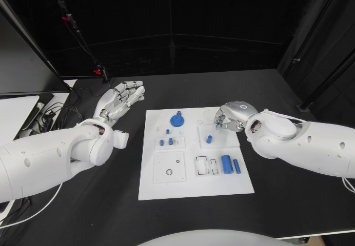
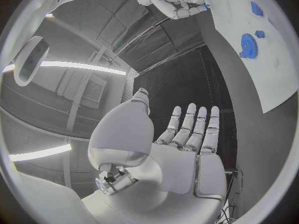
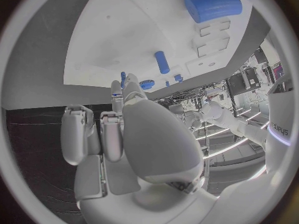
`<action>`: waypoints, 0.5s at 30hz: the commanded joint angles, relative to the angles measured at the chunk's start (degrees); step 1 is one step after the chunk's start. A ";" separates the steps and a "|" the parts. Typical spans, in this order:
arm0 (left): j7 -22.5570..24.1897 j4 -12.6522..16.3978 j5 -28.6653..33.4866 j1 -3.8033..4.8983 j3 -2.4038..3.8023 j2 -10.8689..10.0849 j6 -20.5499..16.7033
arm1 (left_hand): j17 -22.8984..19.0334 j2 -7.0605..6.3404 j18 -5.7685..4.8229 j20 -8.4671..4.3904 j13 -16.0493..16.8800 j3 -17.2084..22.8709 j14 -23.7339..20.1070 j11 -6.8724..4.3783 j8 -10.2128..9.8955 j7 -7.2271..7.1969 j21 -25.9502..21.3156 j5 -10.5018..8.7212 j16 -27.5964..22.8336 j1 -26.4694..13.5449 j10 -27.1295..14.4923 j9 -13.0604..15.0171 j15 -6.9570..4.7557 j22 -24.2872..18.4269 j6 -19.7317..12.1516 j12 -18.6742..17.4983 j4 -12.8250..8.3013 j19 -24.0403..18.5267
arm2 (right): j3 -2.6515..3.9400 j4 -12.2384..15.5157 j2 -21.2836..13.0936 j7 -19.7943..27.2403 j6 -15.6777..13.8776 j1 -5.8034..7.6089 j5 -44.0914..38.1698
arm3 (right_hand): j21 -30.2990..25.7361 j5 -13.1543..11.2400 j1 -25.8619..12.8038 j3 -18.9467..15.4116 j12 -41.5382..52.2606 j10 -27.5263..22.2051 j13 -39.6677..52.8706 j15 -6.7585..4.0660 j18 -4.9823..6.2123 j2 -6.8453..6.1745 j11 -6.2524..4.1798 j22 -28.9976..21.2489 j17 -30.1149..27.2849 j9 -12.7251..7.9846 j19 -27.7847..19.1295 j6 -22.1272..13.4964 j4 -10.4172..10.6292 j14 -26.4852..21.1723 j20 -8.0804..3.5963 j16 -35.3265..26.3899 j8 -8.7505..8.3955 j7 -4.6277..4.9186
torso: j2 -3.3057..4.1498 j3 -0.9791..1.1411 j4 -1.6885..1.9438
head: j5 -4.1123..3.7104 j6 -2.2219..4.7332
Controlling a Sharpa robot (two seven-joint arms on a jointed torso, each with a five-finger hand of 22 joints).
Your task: Assemble the parts on the task board
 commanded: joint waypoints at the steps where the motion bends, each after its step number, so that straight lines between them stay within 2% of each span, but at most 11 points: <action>1: 4.85 -0.05 0.12 0.07 0.06 -0.03 0.50 | -0.05 0.55 -1.11 0.01 -0.05 -0.22 -0.40 0.02 0.37 9.08 0.12 0.35 0.17 0.02 -0.39 -0.05 -0.01 -0.06 -0.36 0.14 -0.06 0.37 | 0.48 1.70 -0.53 2.00 -4.93 0.21 -0.32 | 0.37 -0.23 0.87 0.46 -0.60 0.32 -0.05 0.46 0.44 0.05 0.31 11.05 11.43 -0.09 2.29 0.44 -0.11 5.23 0.26 -0.27 -0.43 0.20 | -0.02 -0.06 0.03 | 0.05 -0.10; 3: 4.85 -0.08 0.12 0.06 0.06 -0.02 0.51 | -0.05 0.55 -1.11 0.01 -0.05 -0.22 -0.40 0.02 0.37 9.08 0.12 0.35 0.17 0.02 -0.39 -0.05 -0.01 -0.06 -0.36 0.14 -0.06 0.37 | 0.89 2.56 -0.65 2.81 -6.13 0.24 -0.27 | 0.44 -0.23 1.01 0.59 -0.74 0.37 -0.04 0.48 0.42 0.04 0.32 11.09 11.53 -0.11 2.33 0.47 -0.14 5.25 0.29 -0.23 -0.49 0.21 | 0.04 -0.04 0.02 | 0.10 -0.10; 7: 4.86 -0.15 0.12 0.03 0.06 0.03 0.57 | -0.05 0.55 -1.11 0.01 -0.05 -0.22 -0.40 0.02 0.37 9.08 0.12 0.35 0.17 0.02 -0.39 -0.05 -0.01 -0.06 -0.36 0.14 -0.06 0.37 | 1.29 4.04 -0.41 5.03 -9.20 0.27 0.20 | 0.67 -0.21 1.34 0.93 -1.05 0.58 -0.03 0.54 0.36 0.03 0.38 11.25 11.61 -0.12 2.48 0.61 -0.20 5.27 0.36 -0.19 -0.62 0.30 | 0.04 0.04 0.09 | 0.34 -0.07; 12: 4.86 -0.17 0.12 0.01 0.06 0.05 0.55 | -0.05 0.55 -1.11 0.01 -0.05 -0.22 -0.40 0.02 0.37 9.08 0.12 0.35 0.17 0.02 -0.39 -0.05 -0.01 -0.06 -0.36 0.14 -0.06 0.37 | 1.43 5.18 0.52 7.60 -11.77 0.27 1.15 | 0.77 -0.21 1.60 1.24 -1.34 0.77 -0.03 0.63 0.33 -0.01 0.51 11.33 11.69 -0.14 2.55 0.70 -0.24 5.29 0.44 -0.14 -0.77 0.45 | 0.06 0.04 0.17 | 0.64 -0.16; 15: 4.86 -0.19 0.12 0.01 0.06 0.07 0.54 | -0.17 0.69 -1.11 0.01 -0.13 -0.34 -0.45 0.02 0.50 9.08 0.13 0.53 0.30 0.10 -0.46 -0.12 -0.01 -0.11 -0.43 0.28 -0.05 0.39 | 1.46 5.61 1.35 8.23 -11.85 0.27 1.76 | 0.80 -0.20 1.73 1.39 -1.45 0.86 -0.02 0.67 0.32 -0.01 0.55 11.35 11.73 -0.14 2.56 0.75 -0.26 5.30 0.48 -0.12 -0.83 0.51 | 0.05 0.02 0.15 | 1.51 -0.38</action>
